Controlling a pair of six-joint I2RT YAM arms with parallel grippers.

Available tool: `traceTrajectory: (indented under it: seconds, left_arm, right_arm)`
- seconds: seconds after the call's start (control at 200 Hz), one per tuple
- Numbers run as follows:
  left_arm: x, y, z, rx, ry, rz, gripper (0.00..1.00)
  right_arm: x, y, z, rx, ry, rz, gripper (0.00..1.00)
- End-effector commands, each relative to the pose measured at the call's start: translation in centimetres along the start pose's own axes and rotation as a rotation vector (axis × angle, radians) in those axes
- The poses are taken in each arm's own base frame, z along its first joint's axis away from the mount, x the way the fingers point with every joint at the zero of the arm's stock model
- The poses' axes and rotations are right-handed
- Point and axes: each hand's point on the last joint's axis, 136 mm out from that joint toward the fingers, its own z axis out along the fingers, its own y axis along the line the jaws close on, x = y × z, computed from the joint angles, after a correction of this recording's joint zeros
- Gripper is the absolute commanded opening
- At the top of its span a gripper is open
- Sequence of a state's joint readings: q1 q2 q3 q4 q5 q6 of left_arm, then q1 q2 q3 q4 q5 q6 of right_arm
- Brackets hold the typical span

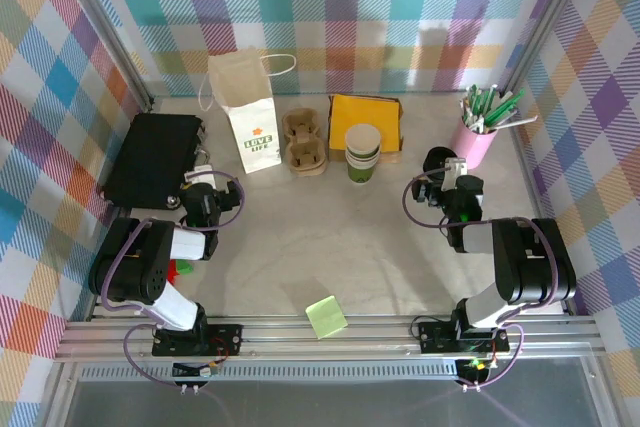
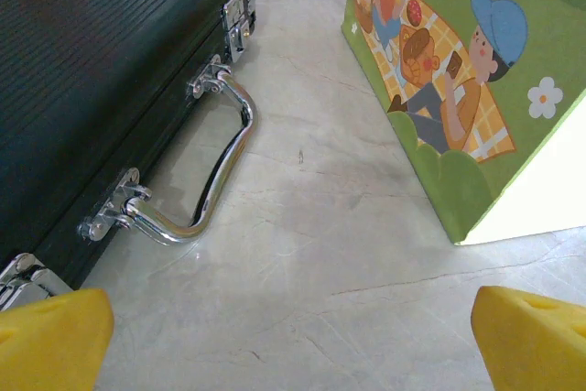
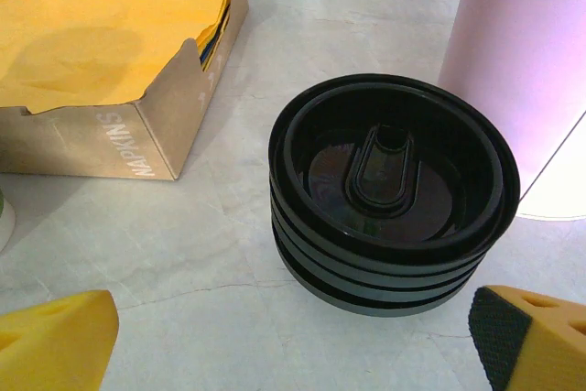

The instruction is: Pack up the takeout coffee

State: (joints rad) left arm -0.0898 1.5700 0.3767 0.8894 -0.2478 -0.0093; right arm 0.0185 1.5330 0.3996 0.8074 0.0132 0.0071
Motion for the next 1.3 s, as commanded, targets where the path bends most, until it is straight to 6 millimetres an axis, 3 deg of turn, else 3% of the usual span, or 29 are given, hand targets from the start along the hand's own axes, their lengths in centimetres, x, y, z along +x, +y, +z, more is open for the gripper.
traceTrajectory:
  seconds: [0.0,0.745,1.0,1.125,1.22,1.255,1.295]
  left_arm:
    - [-0.6,0.0,0.3,-0.010,-0.017,0.005,1.00]
    - [-0.8,-0.3,-0.2,-0.001,-0.035,0.013,1.00]
    - [-4.2,0.6,-4.2,-0.057,-0.100,-0.015,1.00]
    - [-6.6,1.1,-7.6,-0.064,-0.118,-0.094,1.00]
    - [-8.6,2.0,-10.7,-0.089,-0.062,-0.247,1.00]
    - [-10.2,1.6,-11.8,-0.060,-0.064,-0.304,1.00]
    - [-10.5,1.1,-12.7,-0.024,-0.018,-0.337,1.00]
  right_arm:
    - [-1.0,0.0,0.2,-0.012,-0.027,0.001,0.99]
    - [-1.5,-0.6,-0.1,0.026,-0.032,0.022,0.99]
    - [-3.2,-2.9,-3.9,0.182,0.002,0.149,0.99]
    - [-4.5,-2.9,-7.0,0.230,0.099,0.361,0.99]
    - [-6.1,0.1,-8.9,0.103,0.200,0.486,0.99]
    - [-7.2,1.4,-9.5,0.035,0.216,0.517,0.99]
    - [-8.3,3.2,-9.9,-0.061,0.234,0.559,0.99]
